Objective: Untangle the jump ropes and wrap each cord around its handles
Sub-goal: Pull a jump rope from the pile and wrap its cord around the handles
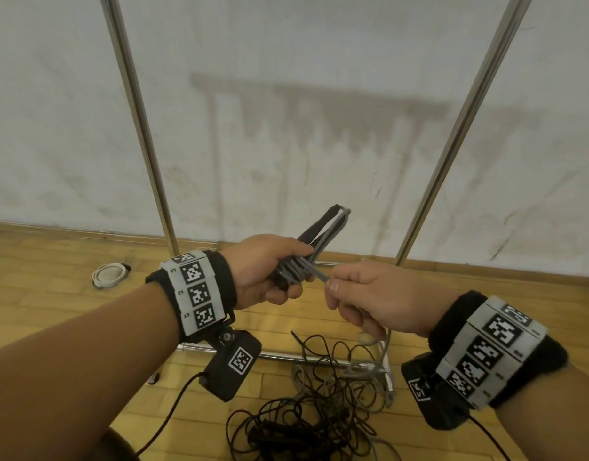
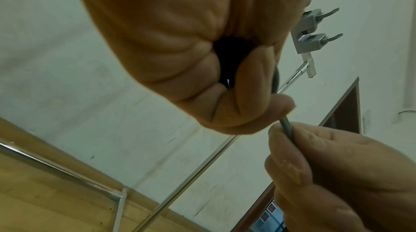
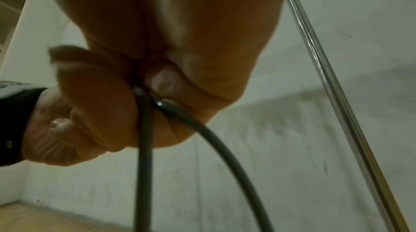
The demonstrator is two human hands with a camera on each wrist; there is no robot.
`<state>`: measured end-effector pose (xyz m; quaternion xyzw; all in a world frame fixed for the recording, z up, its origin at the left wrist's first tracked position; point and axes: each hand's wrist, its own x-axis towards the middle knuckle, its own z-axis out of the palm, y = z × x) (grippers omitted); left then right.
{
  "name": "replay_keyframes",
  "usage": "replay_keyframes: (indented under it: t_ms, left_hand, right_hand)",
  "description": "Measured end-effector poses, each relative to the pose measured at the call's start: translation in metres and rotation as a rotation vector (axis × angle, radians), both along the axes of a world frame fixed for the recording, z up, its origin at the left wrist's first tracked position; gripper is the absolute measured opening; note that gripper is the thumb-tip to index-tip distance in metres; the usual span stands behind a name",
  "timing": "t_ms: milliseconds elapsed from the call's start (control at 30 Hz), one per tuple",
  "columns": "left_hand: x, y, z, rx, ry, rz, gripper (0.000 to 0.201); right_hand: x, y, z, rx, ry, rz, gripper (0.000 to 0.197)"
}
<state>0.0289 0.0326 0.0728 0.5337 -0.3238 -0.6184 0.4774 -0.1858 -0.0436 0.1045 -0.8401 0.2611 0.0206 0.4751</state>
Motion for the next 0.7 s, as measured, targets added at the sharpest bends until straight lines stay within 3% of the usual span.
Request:
replay_keyframes:
  t_ms: [167, 300, 367, 433, 533, 633, 700]
  left_hand:
    - [0.0, 0.0, 0.005, -0.103, 0.072, -0.066, 0.02]
    - [-0.006, 0.006, 0.01, -0.163, 0.003, -0.354, 0.008]
    - [-0.015, 0.009, 0.009, -0.091, -0.224, -0.537, 0.025]
    - [-0.028, 0.009, 0.006, 0.029, -0.572, -0.653, 0.032]
    - [-0.047, 0.007, -0.004, 0.173, -0.976, -0.703, 0.04]
    - [-0.052, 0.004, -0.011, 0.2, -1.12, -0.627, 0.062]
    - [-0.05, 0.001, -0.011, 0.198, -1.163, -0.561, 0.066]
  right_hand:
    - [-0.006, -0.01, -0.002, -0.016, -0.027, 0.048, 0.031]
    - [-0.015, -0.025, -0.009, -0.184, 0.129, 0.112, 0.025]
    - [-0.018, -0.031, -0.011, -0.283, 0.197, 0.115, 0.019]
    - [-0.018, -0.033, -0.009, -0.397, 0.282, 0.134, 0.016]
    - [-0.01, -0.028, -0.004, -0.541, 0.363, 0.12, 0.016]
    - [0.002, -0.011, 0.003, -0.732, 0.351, 0.169, 0.02]
    - [0.008, 0.003, 0.005, -0.782, 0.317, 0.178, 0.024]
